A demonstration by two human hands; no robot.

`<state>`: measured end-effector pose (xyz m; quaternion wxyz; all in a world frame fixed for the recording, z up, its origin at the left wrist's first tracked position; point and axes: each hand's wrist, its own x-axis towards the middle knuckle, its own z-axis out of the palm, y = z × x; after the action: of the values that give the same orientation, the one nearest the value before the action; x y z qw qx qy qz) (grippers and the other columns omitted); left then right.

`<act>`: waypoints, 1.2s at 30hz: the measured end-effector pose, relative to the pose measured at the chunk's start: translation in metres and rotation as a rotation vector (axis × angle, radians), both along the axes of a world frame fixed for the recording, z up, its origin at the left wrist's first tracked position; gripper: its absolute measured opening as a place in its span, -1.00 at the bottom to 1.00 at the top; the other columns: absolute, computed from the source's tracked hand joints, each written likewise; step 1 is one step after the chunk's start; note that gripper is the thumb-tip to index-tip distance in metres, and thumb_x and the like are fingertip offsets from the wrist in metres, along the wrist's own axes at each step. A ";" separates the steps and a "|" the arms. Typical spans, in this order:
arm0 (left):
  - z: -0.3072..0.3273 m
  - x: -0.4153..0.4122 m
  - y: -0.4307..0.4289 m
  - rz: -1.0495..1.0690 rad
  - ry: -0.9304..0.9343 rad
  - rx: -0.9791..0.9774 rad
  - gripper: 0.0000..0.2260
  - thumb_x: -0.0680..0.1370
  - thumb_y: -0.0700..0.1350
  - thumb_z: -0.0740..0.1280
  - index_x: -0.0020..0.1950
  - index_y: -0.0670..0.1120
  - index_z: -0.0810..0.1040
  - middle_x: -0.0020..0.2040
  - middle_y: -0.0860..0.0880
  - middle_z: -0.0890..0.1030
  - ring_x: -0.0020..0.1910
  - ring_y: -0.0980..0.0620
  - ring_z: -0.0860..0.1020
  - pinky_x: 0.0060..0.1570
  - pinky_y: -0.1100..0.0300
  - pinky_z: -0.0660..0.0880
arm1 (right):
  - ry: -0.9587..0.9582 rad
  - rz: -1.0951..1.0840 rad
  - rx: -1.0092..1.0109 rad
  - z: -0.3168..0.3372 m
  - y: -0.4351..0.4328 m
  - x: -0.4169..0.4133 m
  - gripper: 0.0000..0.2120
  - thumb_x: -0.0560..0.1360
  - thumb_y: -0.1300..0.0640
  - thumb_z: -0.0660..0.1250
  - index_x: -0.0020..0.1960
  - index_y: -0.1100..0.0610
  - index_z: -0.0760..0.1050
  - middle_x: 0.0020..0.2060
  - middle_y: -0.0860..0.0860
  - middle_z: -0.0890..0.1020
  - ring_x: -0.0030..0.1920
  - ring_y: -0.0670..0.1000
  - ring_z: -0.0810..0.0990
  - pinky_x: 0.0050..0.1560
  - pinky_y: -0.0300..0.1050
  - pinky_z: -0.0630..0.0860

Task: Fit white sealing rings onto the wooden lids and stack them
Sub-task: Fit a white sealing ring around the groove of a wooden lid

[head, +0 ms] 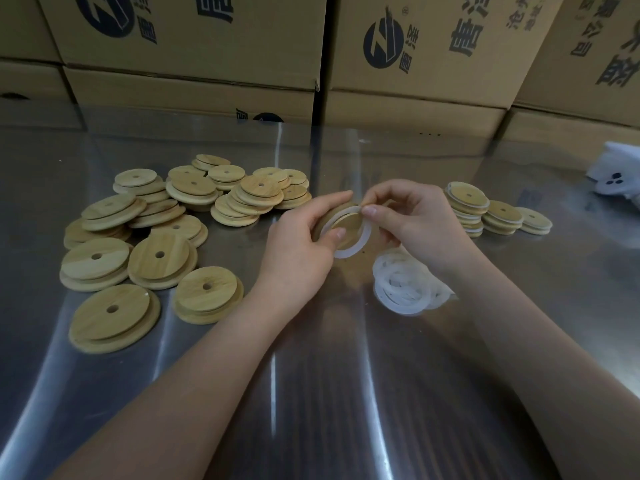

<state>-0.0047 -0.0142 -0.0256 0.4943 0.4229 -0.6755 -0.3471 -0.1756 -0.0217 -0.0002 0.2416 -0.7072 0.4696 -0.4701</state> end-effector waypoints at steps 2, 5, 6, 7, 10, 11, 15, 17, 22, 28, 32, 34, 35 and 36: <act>0.000 0.000 0.001 0.018 -0.021 -0.041 -0.57 0.53 -0.29 0.36 0.31 0.10 0.54 0.14 0.14 0.63 0.17 0.20 0.56 0.26 0.09 0.49 | -0.010 0.009 0.005 0.000 -0.001 -0.001 -0.77 0.50 0.24 0.39 -0.23 -0.06 0.59 -0.38 -0.16 0.59 -0.44 -0.09 0.49 -0.39 -0.34 0.41; 0.000 0.001 0.003 0.054 -0.032 -0.109 -0.61 0.52 -0.26 0.39 0.19 0.18 0.52 0.04 0.19 0.63 0.10 0.21 0.58 0.16 0.05 0.54 | -0.033 0.020 0.024 0.000 -0.001 -0.001 -0.79 0.51 0.26 0.38 -0.21 -0.02 0.58 -0.39 -0.16 0.58 -0.44 -0.09 0.49 -0.40 -0.33 0.42; 0.000 0.001 0.003 0.067 -0.038 -0.134 -0.64 0.51 -0.25 0.39 0.13 0.19 0.49 0.00 0.20 0.63 0.07 0.22 0.59 0.11 0.03 0.56 | -0.043 0.023 0.029 0.001 -0.001 -0.001 -0.80 0.51 0.27 0.37 -0.20 0.00 0.58 -0.40 -0.16 0.58 -0.44 -0.09 0.48 -0.40 -0.32 0.42; 0.000 0.002 0.003 0.078 -0.047 -0.160 -0.67 0.51 -0.23 0.40 0.08 0.18 0.45 -0.04 0.19 0.63 0.04 0.22 0.59 0.06 0.01 0.57 | -0.054 0.025 0.033 0.001 -0.001 -0.001 -0.80 0.52 0.28 0.37 -0.20 0.02 0.58 -0.41 -0.16 0.57 -0.45 -0.09 0.48 -0.41 -0.31 0.42; -0.001 0.002 0.003 0.103 -0.084 -0.230 -0.75 0.52 -0.18 0.40 0.02 0.13 0.41 -0.10 0.16 0.60 -0.06 0.19 0.58 -0.07 -0.04 0.57 | -0.078 0.027 0.041 0.001 -0.001 -0.001 -0.81 0.52 0.29 0.37 -0.20 0.05 0.58 -0.42 -0.13 0.57 -0.45 -0.09 0.48 -0.42 -0.30 0.42; -0.002 0.002 0.003 0.108 -0.097 -0.245 -0.76 0.53 -0.17 0.39 0.01 0.13 0.41 -0.11 0.15 0.59 -0.08 0.18 0.57 -0.09 -0.04 0.56 | -0.081 0.028 0.045 0.001 -0.001 -0.001 -0.81 0.52 0.29 0.37 -0.20 0.05 0.58 -0.42 -0.12 0.57 -0.45 -0.09 0.48 -0.42 -0.29 0.42; -0.001 0.003 0.004 0.081 -0.106 -0.251 -0.69 0.55 -0.20 0.37 0.19 0.14 0.50 0.00 0.18 0.61 0.03 0.20 0.57 0.04 0.08 0.55 | -0.097 0.032 0.059 0.001 -0.001 -0.002 -0.80 0.51 0.28 0.38 -0.21 0.03 0.59 -0.41 -0.12 0.58 -0.46 -0.08 0.47 -0.43 -0.29 0.42; 0.000 0.004 0.004 0.062 -0.128 -0.254 -0.61 0.55 -0.25 0.34 0.31 0.11 0.53 0.08 0.16 0.62 0.08 0.21 0.56 0.10 0.22 0.51 | -0.100 0.030 0.064 0.001 -0.001 -0.002 -0.79 0.50 0.28 0.39 -0.22 0.01 0.60 -0.42 -0.11 0.59 -0.46 -0.08 0.47 -0.43 -0.29 0.42; 0.002 0.001 0.005 0.075 -0.058 -0.193 -0.68 0.54 -0.30 0.35 0.21 0.02 0.63 0.04 0.15 0.65 0.08 0.20 0.57 0.15 0.23 0.49 | -0.092 0.025 0.087 0.001 0.000 -0.001 -0.82 0.50 0.26 0.40 -0.20 0.01 0.62 -0.40 -0.09 0.60 -0.44 -0.07 0.48 -0.43 -0.27 0.43; 0.004 0.002 0.000 0.121 0.162 -0.030 -0.73 0.54 -0.30 0.35 0.11 0.03 0.64 0.04 0.13 0.66 0.11 0.11 0.61 0.12 -0.08 0.57 | -0.145 0.009 0.138 -0.003 0.000 0.004 -0.91 0.50 0.23 0.42 -0.15 0.06 0.62 -0.38 -0.04 0.62 -0.43 -0.04 0.51 -0.41 -0.19 0.48; 0.004 0.003 -0.002 0.134 0.162 -0.024 -0.77 0.54 -0.28 0.34 0.09 0.00 0.61 0.01 0.14 0.63 0.08 0.14 0.59 0.10 -0.03 0.57 | -0.143 -0.022 0.177 -0.009 -0.001 0.009 -0.93 0.49 0.20 0.43 -0.17 0.10 0.62 -0.38 -0.01 0.65 -0.38 -0.03 0.58 -0.31 -0.10 0.54; 0.003 0.004 -0.001 0.140 0.074 -0.081 -0.79 0.52 -0.24 0.37 0.09 0.01 0.57 -0.01 0.19 0.59 0.05 0.25 0.54 0.13 0.14 0.53 | -0.134 -0.032 0.169 -0.011 -0.002 0.011 -0.91 0.49 0.22 0.44 -0.18 0.10 0.61 -0.37 0.00 0.66 -0.35 -0.03 0.61 -0.29 -0.11 0.56; 0.002 0.004 -0.001 0.142 0.020 -0.113 -0.79 0.51 -0.21 0.38 0.10 0.02 0.55 0.00 0.19 0.58 0.06 0.26 0.52 0.12 0.21 0.49 | -0.129 -0.032 0.158 -0.012 -0.002 0.012 -0.90 0.49 0.23 0.43 -0.19 0.10 0.61 -0.36 0.01 0.66 -0.34 -0.03 0.62 -0.30 -0.13 0.57; 0.001 0.004 -0.002 0.145 -0.033 -0.143 -0.78 0.51 -0.19 0.40 0.12 0.03 0.54 0.02 0.18 0.57 0.07 0.25 0.51 0.11 0.23 0.47 | -0.123 -0.031 0.148 -0.013 -0.002 0.013 -0.88 0.49 0.25 0.43 -0.20 0.09 0.61 -0.36 0.01 0.67 -0.33 -0.03 0.62 -0.30 -0.14 0.57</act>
<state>-0.0006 -0.0158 -0.0245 0.5359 0.4399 -0.6741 -0.2546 -0.1628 -0.0236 -0.0128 0.3141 -0.6500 0.4981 -0.4803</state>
